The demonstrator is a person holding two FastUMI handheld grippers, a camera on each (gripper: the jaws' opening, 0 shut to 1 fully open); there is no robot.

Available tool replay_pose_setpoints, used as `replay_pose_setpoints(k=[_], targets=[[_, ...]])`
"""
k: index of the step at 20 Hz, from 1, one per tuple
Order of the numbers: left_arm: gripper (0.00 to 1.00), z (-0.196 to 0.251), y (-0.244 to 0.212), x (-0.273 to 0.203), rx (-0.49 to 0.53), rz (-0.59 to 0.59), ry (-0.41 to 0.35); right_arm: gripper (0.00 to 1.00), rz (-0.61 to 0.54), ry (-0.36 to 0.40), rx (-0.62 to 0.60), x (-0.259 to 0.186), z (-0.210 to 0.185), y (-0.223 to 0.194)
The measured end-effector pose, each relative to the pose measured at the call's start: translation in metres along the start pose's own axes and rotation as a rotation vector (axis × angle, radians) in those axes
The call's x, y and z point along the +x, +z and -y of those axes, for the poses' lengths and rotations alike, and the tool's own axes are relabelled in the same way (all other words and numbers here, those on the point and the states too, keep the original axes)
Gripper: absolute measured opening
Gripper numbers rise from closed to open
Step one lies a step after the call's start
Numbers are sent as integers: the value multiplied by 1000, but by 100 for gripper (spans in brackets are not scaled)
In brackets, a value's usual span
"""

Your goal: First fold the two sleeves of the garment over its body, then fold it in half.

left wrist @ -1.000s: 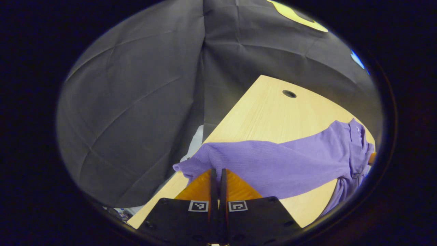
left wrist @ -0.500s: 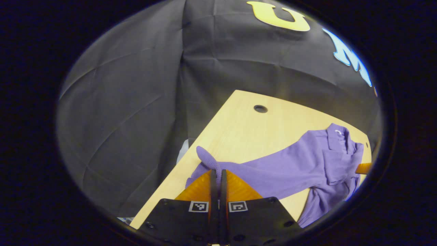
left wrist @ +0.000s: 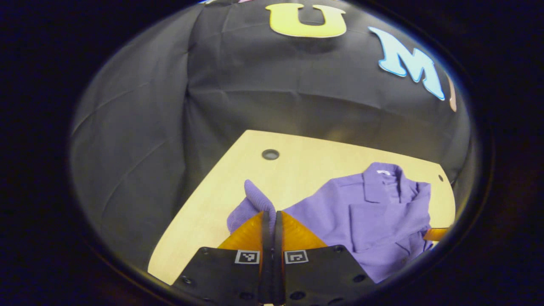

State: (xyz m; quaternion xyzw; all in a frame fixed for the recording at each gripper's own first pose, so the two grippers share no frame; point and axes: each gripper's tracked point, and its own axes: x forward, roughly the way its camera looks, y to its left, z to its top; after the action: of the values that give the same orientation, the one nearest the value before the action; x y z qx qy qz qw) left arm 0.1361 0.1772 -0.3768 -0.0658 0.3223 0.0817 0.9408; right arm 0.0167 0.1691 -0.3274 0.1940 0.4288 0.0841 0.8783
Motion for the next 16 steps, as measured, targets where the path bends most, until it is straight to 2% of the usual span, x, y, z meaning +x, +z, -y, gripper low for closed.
replay_pose_setpoints(k=[9, 16], targets=[[7, 163, 14, 4, 93, 15, -161, 46, -18, -83, 84, -47, 101, -28], [7, 270, 1, 6, 153, -10, -266, 46, -77, -111, 75, -85, 148, -69]])
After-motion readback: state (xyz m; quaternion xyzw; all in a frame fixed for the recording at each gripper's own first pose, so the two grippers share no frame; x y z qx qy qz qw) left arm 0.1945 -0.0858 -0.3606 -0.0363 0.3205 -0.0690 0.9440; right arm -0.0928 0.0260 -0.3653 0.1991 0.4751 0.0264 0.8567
